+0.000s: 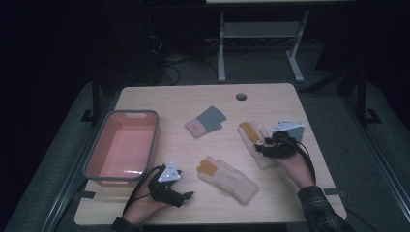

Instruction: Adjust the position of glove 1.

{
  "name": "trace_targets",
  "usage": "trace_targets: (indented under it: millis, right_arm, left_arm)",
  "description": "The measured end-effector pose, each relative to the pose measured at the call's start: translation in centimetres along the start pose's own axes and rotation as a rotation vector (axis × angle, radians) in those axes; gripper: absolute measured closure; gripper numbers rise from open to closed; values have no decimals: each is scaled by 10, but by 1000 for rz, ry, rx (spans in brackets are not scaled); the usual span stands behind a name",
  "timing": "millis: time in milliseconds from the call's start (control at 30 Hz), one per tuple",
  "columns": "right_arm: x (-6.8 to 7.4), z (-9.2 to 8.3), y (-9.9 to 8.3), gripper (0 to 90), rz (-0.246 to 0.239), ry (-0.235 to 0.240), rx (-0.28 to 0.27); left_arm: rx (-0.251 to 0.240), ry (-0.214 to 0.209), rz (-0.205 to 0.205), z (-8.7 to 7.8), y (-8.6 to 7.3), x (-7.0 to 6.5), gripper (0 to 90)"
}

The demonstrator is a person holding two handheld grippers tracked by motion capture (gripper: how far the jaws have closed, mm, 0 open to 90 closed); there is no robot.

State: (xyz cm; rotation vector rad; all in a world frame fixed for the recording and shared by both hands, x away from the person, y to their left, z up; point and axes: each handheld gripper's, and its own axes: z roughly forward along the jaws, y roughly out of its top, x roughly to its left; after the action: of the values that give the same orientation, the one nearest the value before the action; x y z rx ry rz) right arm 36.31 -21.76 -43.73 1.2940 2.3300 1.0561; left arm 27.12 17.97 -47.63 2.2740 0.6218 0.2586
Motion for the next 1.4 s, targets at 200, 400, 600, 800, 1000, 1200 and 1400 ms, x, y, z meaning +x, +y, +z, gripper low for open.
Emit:
trace_targets:
  millis: [200,400,600,800,1000,1200,1400]
  right_arm:
    - [-6,21,3,335,34,-55,33]
    - [-5,40,4,350,41,-97,75]
    - [-4,41,1,499,49,-122,93]
    - [-4,41,0,614,22,-111,82]
    - [-7,39,-2,692,-25,-59,67]
    - [-16,34,-3,696,-4,24,45]
    - [-20,22,0,696,4,73,3]
  left_arm:
    - [1,2,0,0,0,0,122]
    - [1,5,-4,0,0,-1,123]
    - [0,5,-4,0,0,-1,123]
    - [0,6,-3,0,0,-1,122]
    - [-3,6,-3,1,0,-1,122]
    - [-4,6,-4,1,0,-1,122]
    - [2,4,1,1,1,0,122]
